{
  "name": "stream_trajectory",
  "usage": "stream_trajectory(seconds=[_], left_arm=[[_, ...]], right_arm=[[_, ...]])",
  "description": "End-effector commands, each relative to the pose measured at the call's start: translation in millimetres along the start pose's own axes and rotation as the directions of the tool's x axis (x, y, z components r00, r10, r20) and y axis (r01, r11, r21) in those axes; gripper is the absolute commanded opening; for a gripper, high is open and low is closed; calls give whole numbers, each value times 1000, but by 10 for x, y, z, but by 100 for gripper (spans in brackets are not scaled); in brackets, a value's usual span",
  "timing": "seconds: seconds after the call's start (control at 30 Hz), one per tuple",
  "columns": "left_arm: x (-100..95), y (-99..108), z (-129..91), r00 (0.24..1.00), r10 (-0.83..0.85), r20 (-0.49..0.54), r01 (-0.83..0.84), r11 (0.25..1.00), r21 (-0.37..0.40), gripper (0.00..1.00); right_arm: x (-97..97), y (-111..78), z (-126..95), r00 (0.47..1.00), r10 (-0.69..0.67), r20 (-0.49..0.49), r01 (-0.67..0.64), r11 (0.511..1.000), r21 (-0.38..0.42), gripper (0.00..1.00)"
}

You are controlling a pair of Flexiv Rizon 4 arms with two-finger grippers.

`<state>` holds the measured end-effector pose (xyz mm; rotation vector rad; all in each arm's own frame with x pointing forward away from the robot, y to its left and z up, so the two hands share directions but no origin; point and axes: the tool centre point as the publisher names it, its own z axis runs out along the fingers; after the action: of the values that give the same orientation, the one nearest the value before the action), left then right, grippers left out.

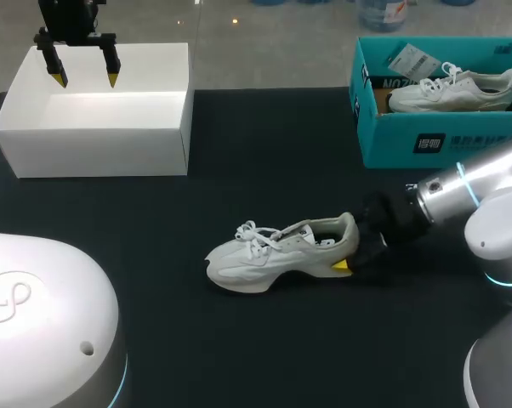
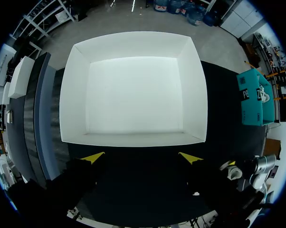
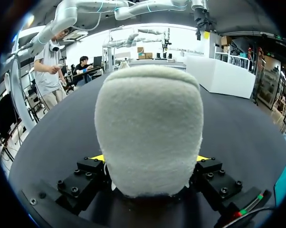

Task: Take the shoe out of the shoebox, open the shoe tongue, remove and reinsert the insole, then place the shoe into the shoebox

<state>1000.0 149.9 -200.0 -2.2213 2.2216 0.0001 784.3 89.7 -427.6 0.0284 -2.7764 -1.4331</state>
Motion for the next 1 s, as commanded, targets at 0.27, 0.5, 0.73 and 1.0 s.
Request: stream_trajectory(seconds=[0.27, 0.5, 0.73, 1.0], left_arm=[[0, 0, 0, 1000, 0, 0, 0, 1000, 0, 100], [0, 0, 0, 1000, 0, 0, 0, 1000, 0, 100], [0, 0, 0, 1000, 0, 0, 0, 1000, 0, 100], [0, 0, 0, 1000, 0, 0, 0, 1000, 0, 100]], right_arm=[[191, -10, -112, 994, 29, 103, -29, 1000, -5, 0], [192, -76, -98, 992, 50, 115, -48, 999, -17, 0], [186, -58, -51, 993, 52, 109, -50, 999, -16, 0], [185, -59, -50, 993, 53, 107, -52, 998, -19, 0]])
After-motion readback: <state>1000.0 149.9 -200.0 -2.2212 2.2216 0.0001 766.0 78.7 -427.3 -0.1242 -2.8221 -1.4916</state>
